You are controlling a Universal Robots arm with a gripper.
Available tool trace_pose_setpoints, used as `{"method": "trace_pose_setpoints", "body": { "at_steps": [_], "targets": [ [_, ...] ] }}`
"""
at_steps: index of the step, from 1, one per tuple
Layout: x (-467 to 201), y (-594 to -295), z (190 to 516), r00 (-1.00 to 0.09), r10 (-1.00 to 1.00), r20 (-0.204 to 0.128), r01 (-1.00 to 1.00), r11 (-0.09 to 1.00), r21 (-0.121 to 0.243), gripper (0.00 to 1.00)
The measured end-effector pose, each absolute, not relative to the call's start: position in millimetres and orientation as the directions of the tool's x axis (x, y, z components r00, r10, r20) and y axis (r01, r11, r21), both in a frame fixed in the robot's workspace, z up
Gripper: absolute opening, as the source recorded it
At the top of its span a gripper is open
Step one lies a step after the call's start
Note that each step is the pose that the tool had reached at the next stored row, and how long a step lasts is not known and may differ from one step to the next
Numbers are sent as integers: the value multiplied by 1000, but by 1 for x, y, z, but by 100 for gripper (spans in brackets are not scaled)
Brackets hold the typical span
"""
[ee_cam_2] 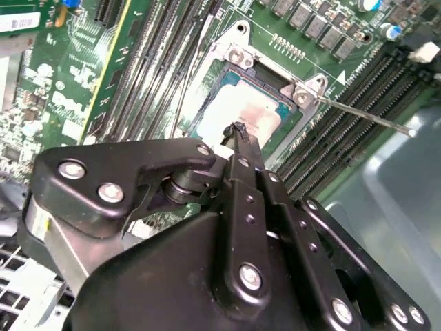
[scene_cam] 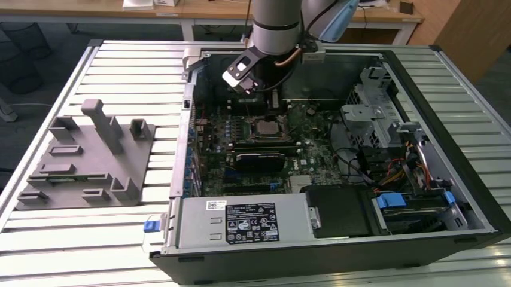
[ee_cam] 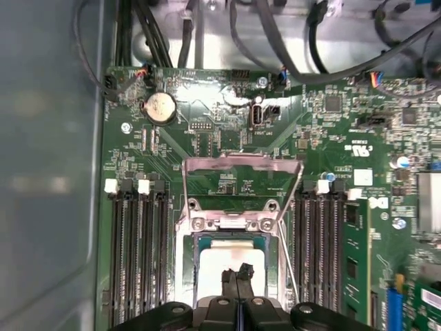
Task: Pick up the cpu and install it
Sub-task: 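Place the cpu into insertion slot, then close the cpu cover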
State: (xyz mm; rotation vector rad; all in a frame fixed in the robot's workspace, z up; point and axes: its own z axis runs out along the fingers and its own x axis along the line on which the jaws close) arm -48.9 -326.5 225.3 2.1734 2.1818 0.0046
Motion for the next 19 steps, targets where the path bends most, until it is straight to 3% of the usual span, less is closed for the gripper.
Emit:
{"method": "trace_pose_setpoints", "body": {
  "at_steps": [9, 19],
  "targets": [
    [-49, -326, 250, -3, 999, -42, 999, 5, 53, 11],
    [-49, -326, 252, -3, 999, -42, 999, 5, 54, 11]
  ]
}}
